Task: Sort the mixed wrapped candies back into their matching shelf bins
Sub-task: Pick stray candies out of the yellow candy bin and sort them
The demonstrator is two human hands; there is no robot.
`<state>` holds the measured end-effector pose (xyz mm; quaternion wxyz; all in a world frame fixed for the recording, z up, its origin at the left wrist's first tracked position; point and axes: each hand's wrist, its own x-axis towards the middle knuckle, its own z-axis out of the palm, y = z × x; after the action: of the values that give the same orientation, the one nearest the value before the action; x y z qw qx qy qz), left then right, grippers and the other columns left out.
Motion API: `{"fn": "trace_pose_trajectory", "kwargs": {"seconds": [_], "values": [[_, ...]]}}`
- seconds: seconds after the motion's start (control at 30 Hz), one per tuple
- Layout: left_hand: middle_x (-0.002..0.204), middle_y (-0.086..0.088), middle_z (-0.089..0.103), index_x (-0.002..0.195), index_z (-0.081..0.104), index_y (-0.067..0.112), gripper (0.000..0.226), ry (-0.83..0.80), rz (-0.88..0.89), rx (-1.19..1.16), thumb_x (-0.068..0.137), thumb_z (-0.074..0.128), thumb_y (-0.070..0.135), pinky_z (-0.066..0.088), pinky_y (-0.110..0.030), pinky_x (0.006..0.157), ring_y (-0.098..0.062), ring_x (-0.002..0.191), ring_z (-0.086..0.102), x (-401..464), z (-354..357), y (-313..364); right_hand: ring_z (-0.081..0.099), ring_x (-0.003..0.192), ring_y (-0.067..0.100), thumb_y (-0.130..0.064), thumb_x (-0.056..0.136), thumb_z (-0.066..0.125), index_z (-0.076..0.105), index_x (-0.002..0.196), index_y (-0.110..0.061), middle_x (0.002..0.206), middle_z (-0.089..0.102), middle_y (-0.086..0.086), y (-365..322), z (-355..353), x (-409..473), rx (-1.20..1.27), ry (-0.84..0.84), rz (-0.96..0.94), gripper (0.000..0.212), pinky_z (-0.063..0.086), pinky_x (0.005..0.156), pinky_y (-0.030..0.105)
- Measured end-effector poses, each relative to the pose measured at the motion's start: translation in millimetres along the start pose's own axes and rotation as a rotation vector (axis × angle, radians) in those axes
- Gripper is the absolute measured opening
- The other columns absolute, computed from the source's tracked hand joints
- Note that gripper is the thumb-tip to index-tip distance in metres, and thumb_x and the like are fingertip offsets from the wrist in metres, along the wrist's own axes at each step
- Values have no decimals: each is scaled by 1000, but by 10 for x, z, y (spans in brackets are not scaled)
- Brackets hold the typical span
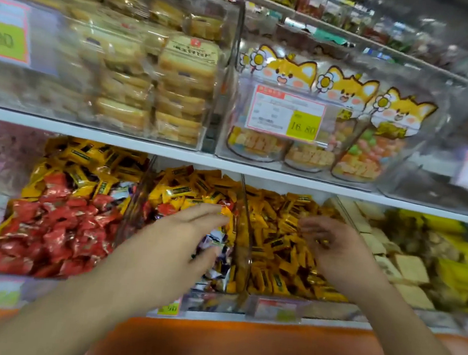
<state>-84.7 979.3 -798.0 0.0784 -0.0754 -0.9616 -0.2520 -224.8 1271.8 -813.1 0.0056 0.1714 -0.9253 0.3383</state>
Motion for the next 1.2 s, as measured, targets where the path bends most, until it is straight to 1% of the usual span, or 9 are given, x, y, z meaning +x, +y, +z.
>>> {"fn": "trace_pose_trajectory", "kwargs": {"seconds": [0.1, 0.2, 0.33, 0.47, 0.6, 0.7, 0.97, 1.1, 1.2], "values": [[163, 37, -10, 160, 11, 50, 61, -122, 69, 7, 106, 39, 53, 7, -4, 111, 11, 149, 6, 105, 210, 222, 58, 116, 2, -26, 95, 73, 64, 121, -53, 126, 60, -22, 96, -56, -26, -116, -171, 73, 39, 54, 81, 25], [161, 36, -22, 161, 2, 48, 64, -182, 82, 37, 105, 33, 58, 15, -17, 120, 8, 150, 7, 171, 365, 331, 43, 130, -3, -49, 86, 79, 60, 134, -47, 136, 50, -26, 149, -41, -30, -287, -280, 1, 52, 37, 101, 17], [156, 41, -26, 160, 3, 50, 63, -235, 42, 64, 104, 31, 59, 26, -19, 115, 6, 141, 34, 184, 394, 384, 42, 139, 13, -82, 68, 56, 64, 131, -43, 140, 55, -19, 240, 95, 39, -467, -306, -58, 74, 29, 121, 43], [153, 46, -26, 156, 7, 56, 58, -279, 11, 73, 104, 32, 58, 30, -12, 89, 34, 86, 40, 188, 366, 419, 63, 105, 12, -51, 82, 72, 78, 109, -35, 112, 71, -12, 215, 97, 122, -365, -164, -51, 32, 53, 93, 32], [149, 50, -27, 157, 10, 56, 60, -270, 17, 71, 102, 34, 60, 37, -15, 99, 22, 105, 48, 175, 412, 402, 65, 89, 7, -27, 90, 78, 80, 105, -26, 95, 71, -9, 300, 18, 159, -314, -15, -4, 15, 44, 68, 14], [149, 50, -28, 157, 10, 56, 60, -278, 6, 103, 101, 33, 61, 36, -15, 89, 23, 78, 46, 177, 418, 402, 68, 92, 9, -26, 89, 81, 81, 103, -25, 97, 74, -8, 370, -27, 136, -246, 62, 45, 14, 54, 73, 21], [149, 49, -29, 157, 9, 57, 61, -281, 14, 97, 102, 36, 59, 40, -15, 92, 24, 87, 47, 165, 413, 390, 68, 86, 17, -15, 92, 73, 78, 112, -19, 95, 74, -1, 370, -124, 145, -264, 284, 81, 21, 57, 74, 27], [150, 48, -30, 158, 8, 55, 61, -294, 21, 115, 103, 35, 58, 33, -11, 80, 33, 79, 40, 172, 406, 405, 62, 111, 26, -18, 92, 70, 61, 139, -21, 128, 63, 5, 336, -61, 147, -367, 239, 35, 48, 56, 89, 36], [149, 48, -31, 158, 5, 55, 62, -301, 15, 129, 103, 34, 58, 32, -10, 80, 34, 77, 38, 169, 409, 415, 54, 127, 18, -15, 91, 73, 65, 136, -27, 135, 60, -4, 238, -18, 124, -312, 176, -168, 48, 46, 107, 34]]}}
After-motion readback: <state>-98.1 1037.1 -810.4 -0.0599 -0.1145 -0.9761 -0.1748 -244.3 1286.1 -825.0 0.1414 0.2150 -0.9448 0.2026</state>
